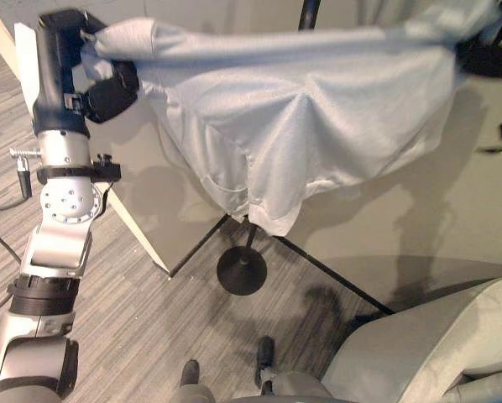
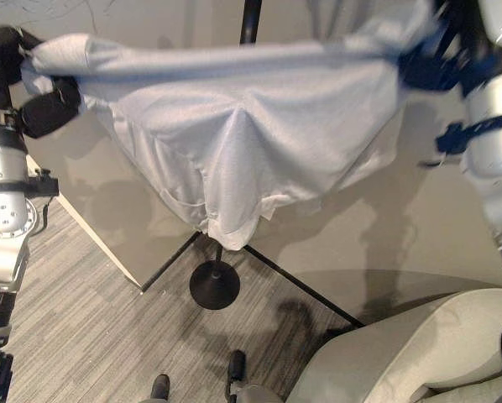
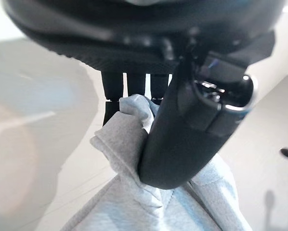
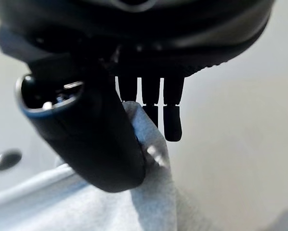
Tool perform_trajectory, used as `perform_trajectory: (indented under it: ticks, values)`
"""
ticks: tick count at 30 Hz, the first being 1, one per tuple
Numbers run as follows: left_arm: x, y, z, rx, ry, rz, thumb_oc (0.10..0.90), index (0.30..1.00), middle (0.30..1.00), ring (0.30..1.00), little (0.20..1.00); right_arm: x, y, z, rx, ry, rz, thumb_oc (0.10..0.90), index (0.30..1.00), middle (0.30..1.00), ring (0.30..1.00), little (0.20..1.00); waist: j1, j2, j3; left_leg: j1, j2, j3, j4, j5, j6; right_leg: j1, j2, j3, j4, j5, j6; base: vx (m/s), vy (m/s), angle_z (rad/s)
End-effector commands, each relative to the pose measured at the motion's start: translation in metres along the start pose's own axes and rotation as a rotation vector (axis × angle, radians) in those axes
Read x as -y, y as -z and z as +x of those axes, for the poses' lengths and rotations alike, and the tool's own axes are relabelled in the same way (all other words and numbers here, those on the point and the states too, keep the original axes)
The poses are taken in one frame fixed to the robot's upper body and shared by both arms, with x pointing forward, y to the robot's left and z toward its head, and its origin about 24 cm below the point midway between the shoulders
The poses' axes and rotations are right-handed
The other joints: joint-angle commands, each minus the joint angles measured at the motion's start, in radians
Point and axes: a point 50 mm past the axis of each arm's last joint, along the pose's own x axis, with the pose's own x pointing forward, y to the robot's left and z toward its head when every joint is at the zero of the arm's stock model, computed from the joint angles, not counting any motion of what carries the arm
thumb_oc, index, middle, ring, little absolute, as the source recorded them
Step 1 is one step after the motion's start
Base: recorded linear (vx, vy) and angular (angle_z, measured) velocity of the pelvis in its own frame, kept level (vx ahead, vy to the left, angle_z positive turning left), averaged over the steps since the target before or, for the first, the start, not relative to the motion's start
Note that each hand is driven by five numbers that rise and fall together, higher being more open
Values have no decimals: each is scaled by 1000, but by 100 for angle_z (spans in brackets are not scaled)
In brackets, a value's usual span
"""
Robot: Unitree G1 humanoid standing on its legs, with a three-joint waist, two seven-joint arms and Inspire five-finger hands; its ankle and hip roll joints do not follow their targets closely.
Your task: Hang the clothes on the sofa on the clothes rack.
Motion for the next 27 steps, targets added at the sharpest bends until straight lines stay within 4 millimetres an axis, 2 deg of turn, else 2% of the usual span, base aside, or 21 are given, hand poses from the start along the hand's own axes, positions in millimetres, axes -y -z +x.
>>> perform_trajectory:
  ticks: [1,4,5,7,8,17,18,19,22,27]
  values:
    - [-28,-10,15,81,-102,113,400,300,300,300,300,40,10,6,-67,187,-48,400,300,300,300,300,30,-23,-87,143,-75,41,4,-82,18,80,-28,18,4,-115,82,0,0,0]
    - [-23,-1,6,41,-65,130,400,300,300,300,300,5,15,-5,-92,113,34,400,300,300,300,300,38,-12,-84,145,-79,42,4,-80,23,84,-29,20,4,-114,82,0,0,0]
    - [-21,6,0,9,-51,129,400,300,300,300,300,-12,20,-12,-121,80,83,400,300,300,300,300,43,-4,-83,145,-80,43,4,-80,25,86,-30,20,4,-114,79,0,0,0]
    - [-19,9,-3,-5,-42,128,400,300,300,300,300,-19,20,-15,-122,65,101,400,300,300,300,300,45,-2,-84,146,-80,44,4,-81,25,87,-31,21,4,-114,79,0,0,0]
    - [-18,14,-8,-27,-30,130,400,300,300,300,300,-32,20,-20,-133,40,140,400,300,300,300,300,48,5,-84,148,-79,46,4,-80,25,92,-32,19,4,-116,78,0,0,0]
    - [-9,22,-18,-69,-1,103,400,300,300,300,300,-53,16,-29,-138,5,230,400,300,300,300,300,52,21,-78,144,-75,42,4,-80,22,98,-37,10,4,-121,77,14,-13,1]
    - [-6,23,-20,-78,14,92,544,516,516,516,516,-56,15,-30,-138,4,258,737,806,806,806,806,51,25,-77,140,-74,41,4,-82,22,97,-38,8,4,-121,76,3,-12,4]
    - [-4,25,-22,-89,25,88,800,900,900,900,900,-58,14,-31,-138,2,274,800,900,900,900,900,50,26,-76,139,-74,41,4,-84,22,96,-38,8,4,-122,75,14,-17,4]
    - [-2,30,-28,-113,36,80,800,900,900,900,900,-61,14,-36,-143,9,340,800,900,900,900,900,48,27,-78,141,-73,43,4,-90,24,102,-38,9,4,-124,74,17,-7,4]
    - [-6,37,-37,-150,40,81,800,900,900,900,900,-57,19,-43,-156,22,355,800,900,900,900,900,42,26,-79,149,-74,50,4,-93,27,109,-36,14,4,-124,74,0,0,0]
